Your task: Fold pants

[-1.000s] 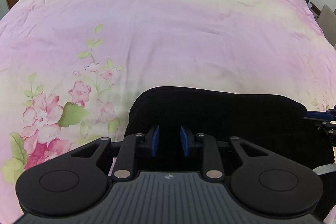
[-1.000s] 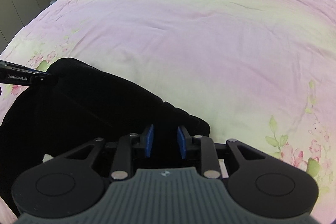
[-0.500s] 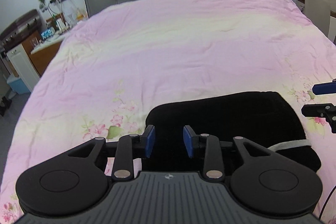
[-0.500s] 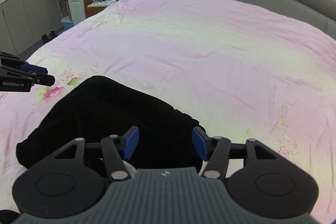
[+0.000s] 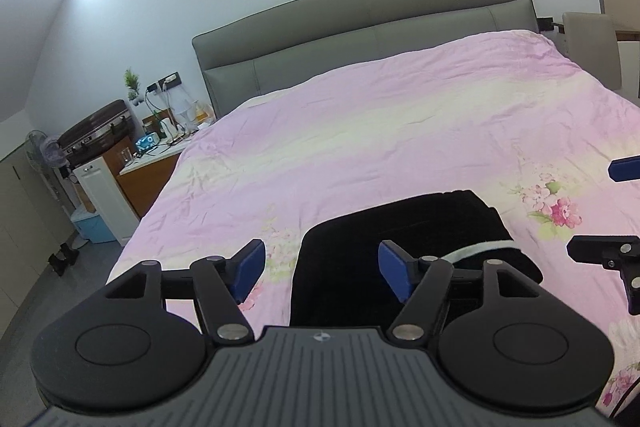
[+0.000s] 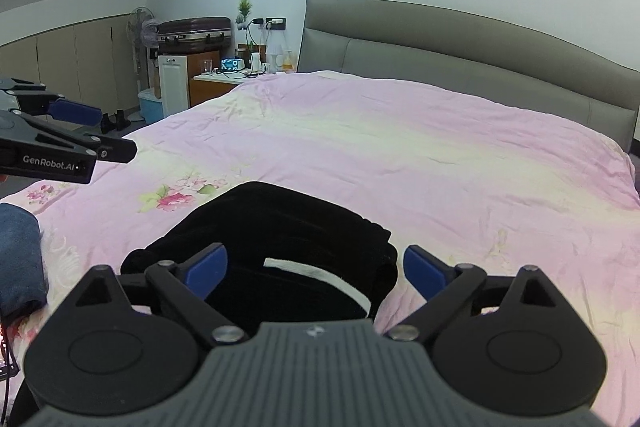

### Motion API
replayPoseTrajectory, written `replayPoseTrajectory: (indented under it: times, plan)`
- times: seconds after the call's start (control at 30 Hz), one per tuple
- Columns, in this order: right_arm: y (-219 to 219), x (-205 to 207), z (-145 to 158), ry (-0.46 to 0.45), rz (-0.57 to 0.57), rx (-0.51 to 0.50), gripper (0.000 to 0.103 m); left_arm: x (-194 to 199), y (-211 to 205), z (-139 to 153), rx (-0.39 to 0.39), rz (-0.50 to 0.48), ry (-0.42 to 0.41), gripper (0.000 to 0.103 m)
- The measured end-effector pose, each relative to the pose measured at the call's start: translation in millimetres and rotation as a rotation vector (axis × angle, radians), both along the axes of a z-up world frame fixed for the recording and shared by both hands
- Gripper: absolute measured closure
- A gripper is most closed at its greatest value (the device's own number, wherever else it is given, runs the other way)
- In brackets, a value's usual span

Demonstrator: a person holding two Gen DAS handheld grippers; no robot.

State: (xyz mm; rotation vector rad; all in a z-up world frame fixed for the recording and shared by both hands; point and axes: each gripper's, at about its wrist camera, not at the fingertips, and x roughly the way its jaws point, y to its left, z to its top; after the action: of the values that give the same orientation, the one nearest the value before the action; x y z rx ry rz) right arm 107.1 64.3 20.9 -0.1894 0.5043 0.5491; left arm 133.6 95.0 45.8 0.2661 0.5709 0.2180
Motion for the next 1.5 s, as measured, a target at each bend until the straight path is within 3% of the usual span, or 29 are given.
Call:
replayPoseTrajectory:
  times: [0.07,0.17,0.37,0.47,0.87,1.5]
  plan:
    - [-5.7,-17.0,-5.6,0.004,-0.018,0.027,0.010,-12.2,-6.4,-6.1,0.018,0.029,0.000,0.013]
    - [-11.8,-41.1,-12.6,0.009,-0.054,0.070,0.009,-32.3,-15.6,-15.9,0.018,0.043,-0.005,0.013]
    - [-12.4,-69.8,-28.3,-0.044,-0.082,0.037,0.005,-47.7,-14.5,-45.4,-0.121,0.087,0.041,0.012]
    - [-15.9,-74.1,-39.7,-0.057,-0.107,0.046,0.005,-51.3,-15.2,-63.4,-0.146,0.102,0.072,0.012]
    - [-3.9,-44.8,-87.6,0.057,-0.141,0.025,0.005,-47.2,-14.5,-114.0,-0.255,0.165,0.141,0.012]
    - [-1.7,-48.9,-90.6,0.051,-0.133,0.053,0.005,-54.8,-18.2,-111.7,-0.258,0.176,0.098,0.012]
